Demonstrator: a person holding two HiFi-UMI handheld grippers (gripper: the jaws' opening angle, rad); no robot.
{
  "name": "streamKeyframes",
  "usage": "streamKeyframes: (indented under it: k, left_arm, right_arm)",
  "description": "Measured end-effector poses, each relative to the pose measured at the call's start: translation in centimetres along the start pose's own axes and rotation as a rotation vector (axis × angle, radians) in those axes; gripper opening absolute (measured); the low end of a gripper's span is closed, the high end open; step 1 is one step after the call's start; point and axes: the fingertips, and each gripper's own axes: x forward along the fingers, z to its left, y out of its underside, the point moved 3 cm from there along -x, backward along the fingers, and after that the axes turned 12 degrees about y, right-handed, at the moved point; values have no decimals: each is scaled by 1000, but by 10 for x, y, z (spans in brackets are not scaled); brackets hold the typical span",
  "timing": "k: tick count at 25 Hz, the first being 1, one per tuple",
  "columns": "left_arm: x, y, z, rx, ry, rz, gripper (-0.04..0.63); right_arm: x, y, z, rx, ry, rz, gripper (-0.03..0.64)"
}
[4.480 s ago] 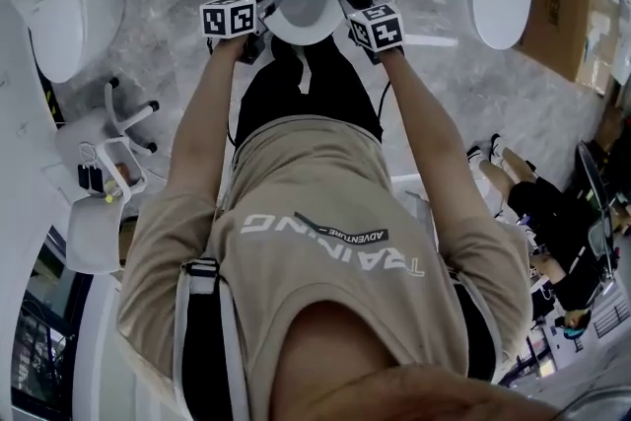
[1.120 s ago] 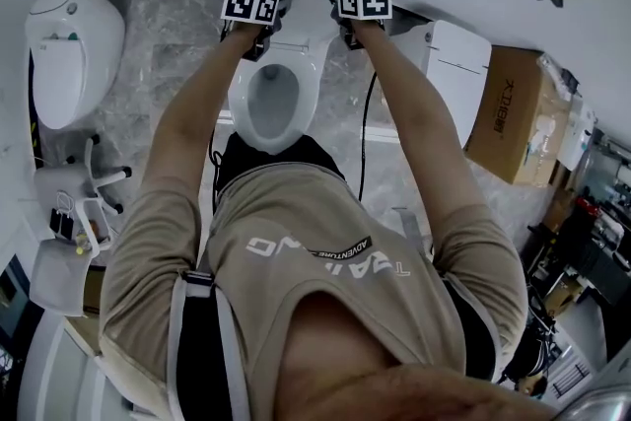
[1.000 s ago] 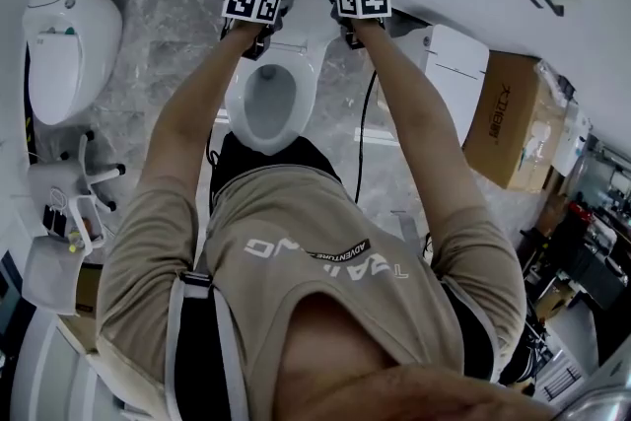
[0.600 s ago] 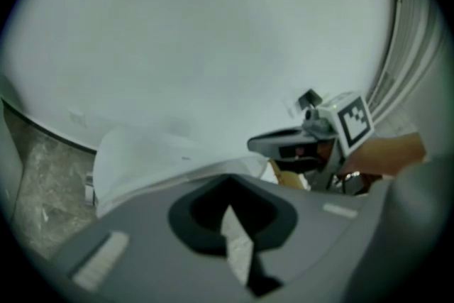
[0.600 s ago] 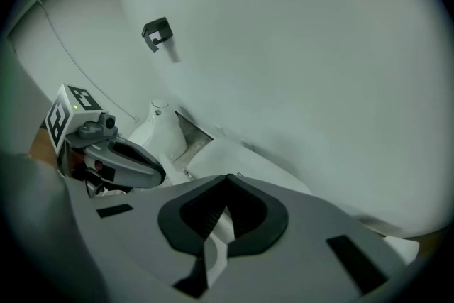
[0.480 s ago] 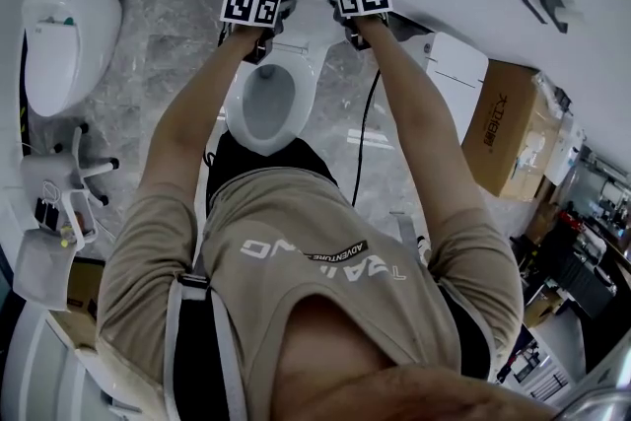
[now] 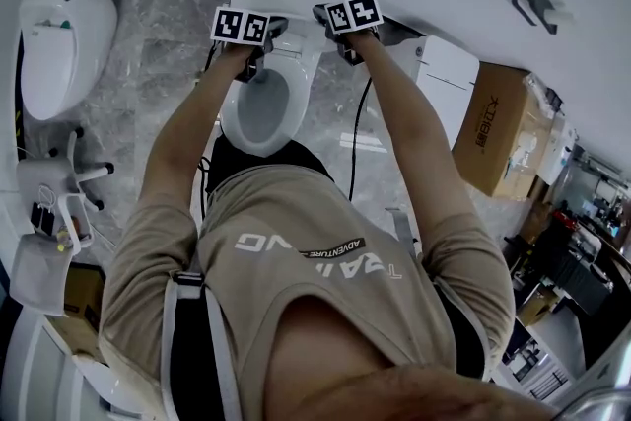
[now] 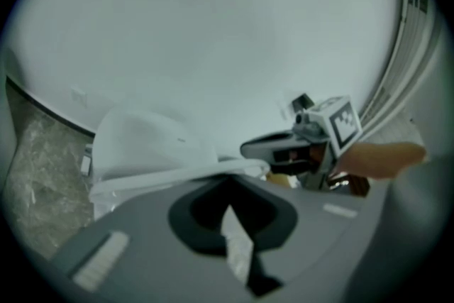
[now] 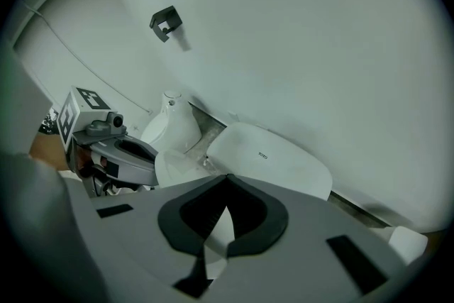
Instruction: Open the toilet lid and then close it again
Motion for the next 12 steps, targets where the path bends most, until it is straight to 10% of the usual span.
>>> streamKeyframes:
  k: [12]
  left_arm:
    - [-15, 59, -24, 32, -4, 117, 5]
  right_arm:
    - [-22, 56, 32, 95, -43, -46, 9]
